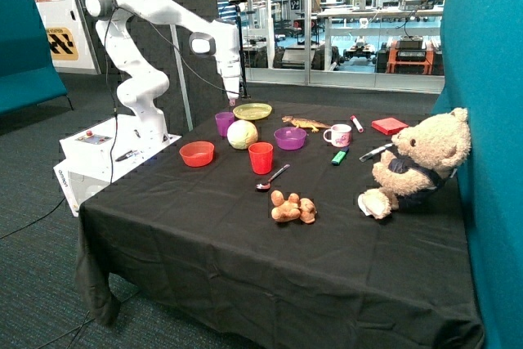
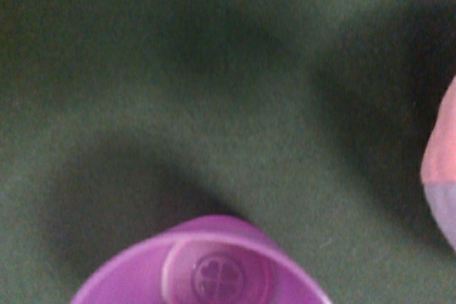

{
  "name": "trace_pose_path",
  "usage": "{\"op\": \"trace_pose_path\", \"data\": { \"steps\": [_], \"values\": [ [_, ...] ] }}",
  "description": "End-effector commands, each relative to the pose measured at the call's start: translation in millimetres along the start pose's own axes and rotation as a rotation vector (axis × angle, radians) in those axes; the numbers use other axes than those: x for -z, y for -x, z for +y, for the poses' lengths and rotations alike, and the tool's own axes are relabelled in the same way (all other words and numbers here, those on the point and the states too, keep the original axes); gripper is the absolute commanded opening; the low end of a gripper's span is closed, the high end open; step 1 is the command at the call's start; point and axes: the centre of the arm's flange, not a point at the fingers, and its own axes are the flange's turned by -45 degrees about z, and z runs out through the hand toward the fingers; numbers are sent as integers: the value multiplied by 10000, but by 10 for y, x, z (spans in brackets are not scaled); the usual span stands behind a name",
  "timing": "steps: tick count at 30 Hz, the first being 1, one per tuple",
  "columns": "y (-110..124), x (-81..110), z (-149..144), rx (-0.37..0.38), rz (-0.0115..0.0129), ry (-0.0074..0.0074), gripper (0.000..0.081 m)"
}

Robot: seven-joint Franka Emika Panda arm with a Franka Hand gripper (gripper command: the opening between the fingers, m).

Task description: Match the cups with the appropriate bowls

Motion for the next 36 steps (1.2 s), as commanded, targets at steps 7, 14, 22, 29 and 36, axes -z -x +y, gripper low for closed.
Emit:
{"op": "trace_pose_path", "data": {
  "steps": [7, 14, 22, 29, 36],
  "values": [
    [221, -121, -112, 411, -15, 34, 378],
    [254, -179, -46, 151, -15, 34, 384],
    [276, -351, 66, -230, -14, 34, 383],
    [201, -451, -16, -38, -14, 34, 395],
    [126, -463, -97, 186, -15, 34, 383]
  ]
}}
